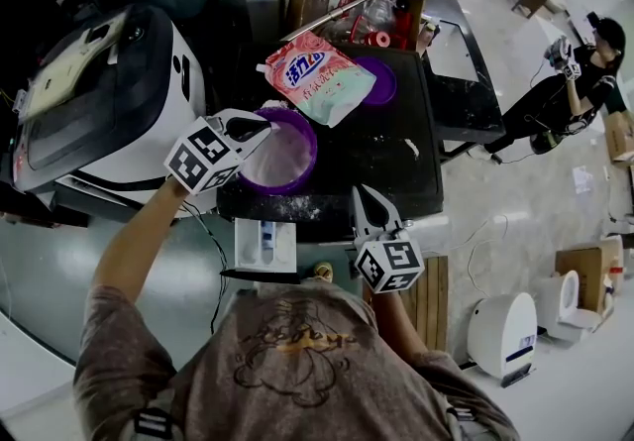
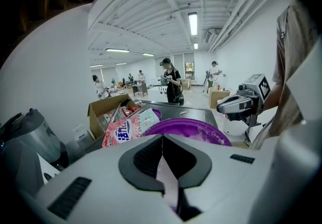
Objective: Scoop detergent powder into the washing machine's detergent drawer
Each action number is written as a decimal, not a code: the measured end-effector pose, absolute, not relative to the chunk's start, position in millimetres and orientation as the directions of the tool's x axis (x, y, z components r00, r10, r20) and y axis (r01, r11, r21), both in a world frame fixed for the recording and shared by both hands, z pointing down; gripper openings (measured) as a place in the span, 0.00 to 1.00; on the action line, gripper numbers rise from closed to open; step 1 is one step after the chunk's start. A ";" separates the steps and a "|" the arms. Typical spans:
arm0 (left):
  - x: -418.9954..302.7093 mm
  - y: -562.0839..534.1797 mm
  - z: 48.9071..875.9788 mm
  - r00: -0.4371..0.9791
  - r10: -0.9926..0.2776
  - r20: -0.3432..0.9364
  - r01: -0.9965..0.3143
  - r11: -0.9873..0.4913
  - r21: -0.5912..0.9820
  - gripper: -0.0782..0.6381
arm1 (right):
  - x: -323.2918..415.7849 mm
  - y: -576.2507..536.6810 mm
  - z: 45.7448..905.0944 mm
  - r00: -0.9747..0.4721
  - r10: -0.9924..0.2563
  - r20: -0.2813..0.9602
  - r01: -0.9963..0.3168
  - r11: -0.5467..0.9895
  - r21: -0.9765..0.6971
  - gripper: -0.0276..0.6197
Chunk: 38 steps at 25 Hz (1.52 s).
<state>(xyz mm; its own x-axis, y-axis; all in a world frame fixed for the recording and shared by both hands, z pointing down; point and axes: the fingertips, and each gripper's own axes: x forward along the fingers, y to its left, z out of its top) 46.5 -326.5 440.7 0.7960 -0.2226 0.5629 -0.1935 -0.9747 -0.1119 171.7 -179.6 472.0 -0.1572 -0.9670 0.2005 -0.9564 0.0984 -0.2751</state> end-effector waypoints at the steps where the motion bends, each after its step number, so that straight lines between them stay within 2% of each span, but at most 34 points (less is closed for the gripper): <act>1: 46.4 -326.1 441.0 0.794 -0.218 0.567 -0.190 -0.976 -0.109 0.14 | 171.7 -179.8 472.2 -0.158 -0.967 0.201 -0.956 0.099 -0.275 0.05; 25: 49.2 -301.4 450.2 0.740 -0.152 0.655 -0.074 -0.987 -0.145 0.14 | 170.0 -179.2 475.9 -0.182 -0.961 0.206 -0.952 0.121 -0.280 0.05; 38: 50.9 -284.8 451.4 0.726 -0.092 0.682 -0.032 -0.994 -0.100 0.14 | 172.2 -178.0 476.4 -0.186 -0.962 0.199 -0.950 0.125 -0.285 0.05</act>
